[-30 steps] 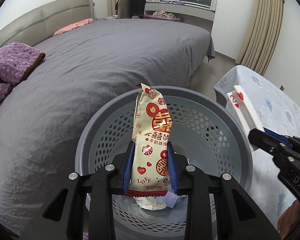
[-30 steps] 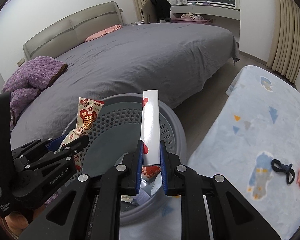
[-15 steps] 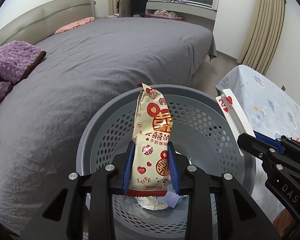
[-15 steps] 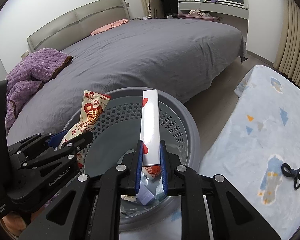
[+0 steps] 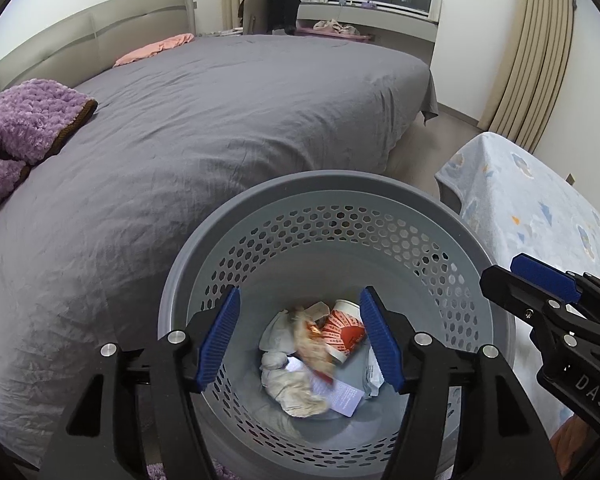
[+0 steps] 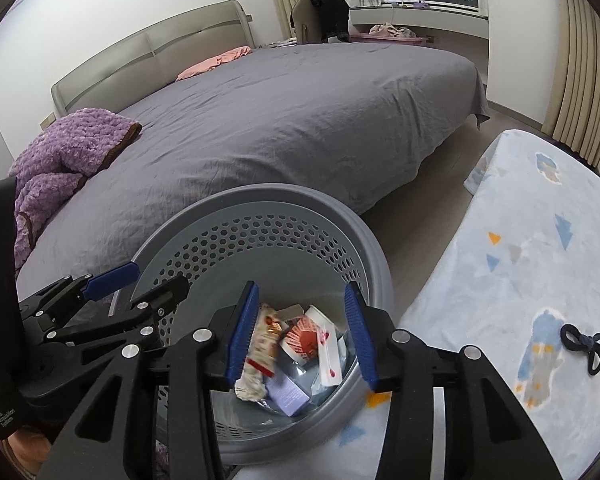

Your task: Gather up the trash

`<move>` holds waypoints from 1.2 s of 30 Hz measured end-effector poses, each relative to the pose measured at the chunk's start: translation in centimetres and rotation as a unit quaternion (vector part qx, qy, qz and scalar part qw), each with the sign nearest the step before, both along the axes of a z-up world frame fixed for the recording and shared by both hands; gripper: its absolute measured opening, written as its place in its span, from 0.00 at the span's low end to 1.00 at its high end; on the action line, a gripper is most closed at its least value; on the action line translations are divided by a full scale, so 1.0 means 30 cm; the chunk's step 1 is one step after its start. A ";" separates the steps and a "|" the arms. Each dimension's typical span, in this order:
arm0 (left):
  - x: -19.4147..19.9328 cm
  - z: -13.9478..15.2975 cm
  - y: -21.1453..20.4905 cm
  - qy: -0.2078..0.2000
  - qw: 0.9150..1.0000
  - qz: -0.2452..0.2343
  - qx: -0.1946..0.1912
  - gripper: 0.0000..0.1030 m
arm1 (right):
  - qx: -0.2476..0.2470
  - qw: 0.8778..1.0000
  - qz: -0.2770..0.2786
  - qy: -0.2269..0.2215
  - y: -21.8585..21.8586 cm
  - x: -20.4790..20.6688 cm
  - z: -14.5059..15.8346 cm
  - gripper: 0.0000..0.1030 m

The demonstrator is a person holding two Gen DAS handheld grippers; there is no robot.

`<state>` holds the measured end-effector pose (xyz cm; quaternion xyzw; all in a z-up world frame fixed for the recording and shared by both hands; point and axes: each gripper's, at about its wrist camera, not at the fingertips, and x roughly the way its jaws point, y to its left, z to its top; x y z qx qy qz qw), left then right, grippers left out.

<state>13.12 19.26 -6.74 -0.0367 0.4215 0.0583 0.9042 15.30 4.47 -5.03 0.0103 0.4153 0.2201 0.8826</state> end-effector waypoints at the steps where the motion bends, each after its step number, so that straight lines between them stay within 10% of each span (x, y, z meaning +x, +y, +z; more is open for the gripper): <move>1: 0.000 0.000 0.000 0.000 1.000 0.000 0.000 0.60 | 0.000 1.000 0.000 0.000 -0.001 0.001 0.000 0.42; 36: -0.007 0.016 -0.010 -0.013 1.000 0.004 0.005 0.88 | 0.000 1.000 -0.030 0.008 -0.071 -0.020 -0.016 0.50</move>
